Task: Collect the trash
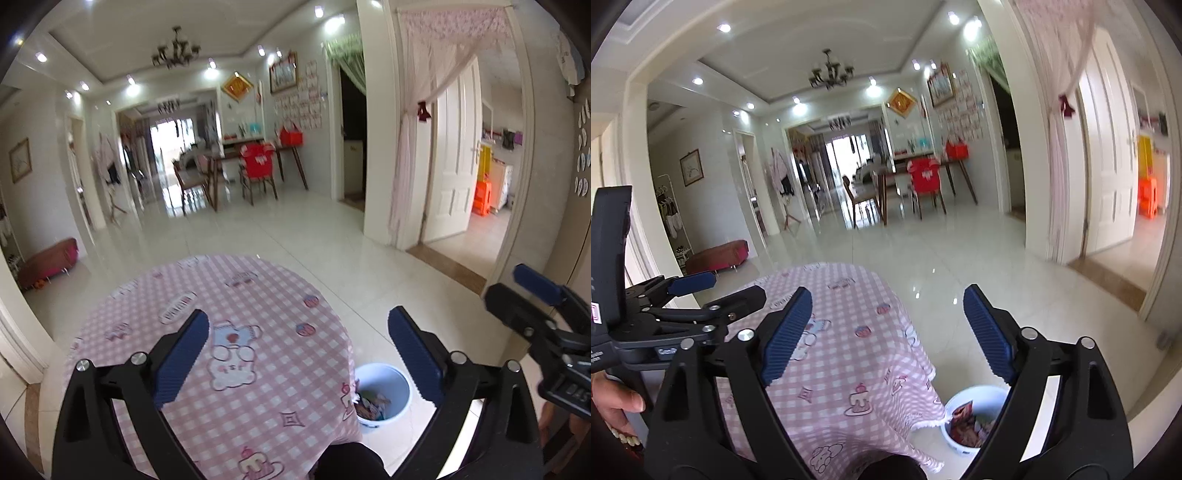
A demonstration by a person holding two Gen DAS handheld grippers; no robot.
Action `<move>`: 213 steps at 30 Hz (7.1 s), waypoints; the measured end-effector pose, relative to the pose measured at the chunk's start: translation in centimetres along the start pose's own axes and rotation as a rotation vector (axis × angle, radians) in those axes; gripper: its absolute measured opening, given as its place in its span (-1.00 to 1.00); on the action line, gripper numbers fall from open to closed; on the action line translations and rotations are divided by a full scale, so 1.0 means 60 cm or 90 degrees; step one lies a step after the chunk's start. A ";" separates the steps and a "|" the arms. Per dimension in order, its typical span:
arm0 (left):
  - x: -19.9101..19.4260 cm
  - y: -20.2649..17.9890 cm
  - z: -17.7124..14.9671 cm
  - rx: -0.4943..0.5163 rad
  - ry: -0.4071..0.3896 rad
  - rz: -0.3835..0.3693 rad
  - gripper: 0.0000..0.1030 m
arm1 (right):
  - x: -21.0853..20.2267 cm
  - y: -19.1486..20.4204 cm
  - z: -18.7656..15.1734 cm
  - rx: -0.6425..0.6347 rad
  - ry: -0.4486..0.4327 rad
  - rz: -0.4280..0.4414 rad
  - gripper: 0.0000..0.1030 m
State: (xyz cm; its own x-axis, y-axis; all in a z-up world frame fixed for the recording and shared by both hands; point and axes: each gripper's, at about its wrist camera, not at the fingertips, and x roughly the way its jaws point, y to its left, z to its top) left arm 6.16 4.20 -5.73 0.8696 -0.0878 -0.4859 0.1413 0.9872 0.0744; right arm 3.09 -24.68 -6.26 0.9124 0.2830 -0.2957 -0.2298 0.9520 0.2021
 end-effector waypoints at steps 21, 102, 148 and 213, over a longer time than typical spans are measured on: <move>-0.198 0.004 -0.021 0.007 -0.140 0.027 0.90 | -0.184 0.086 -0.004 -0.055 -0.111 -0.041 0.74; -0.199 0.017 -0.019 0.018 -0.150 0.031 0.90 | -0.175 0.072 -0.019 -0.035 -0.100 -0.016 0.78; -0.132 0.018 -0.053 0.015 -0.115 0.015 0.90 | -0.127 0.069 -0.038 -0.019 -0.061 -0.026 0.78; -0.055 0.058 -0.061 -0.010 -0.079 0.001 0.90 | -0.064 0.073 -0.052 -0.027 -0.017 -0.028 0.79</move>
State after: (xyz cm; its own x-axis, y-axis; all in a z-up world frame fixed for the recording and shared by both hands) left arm 2.07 8.40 -7.08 0.9220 -0.1018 -0.3737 0.1341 0.9891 0.0614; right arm -2.49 -21.24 -7.18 0.9308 0.2374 -0.2780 -0.2024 0.9679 0.1491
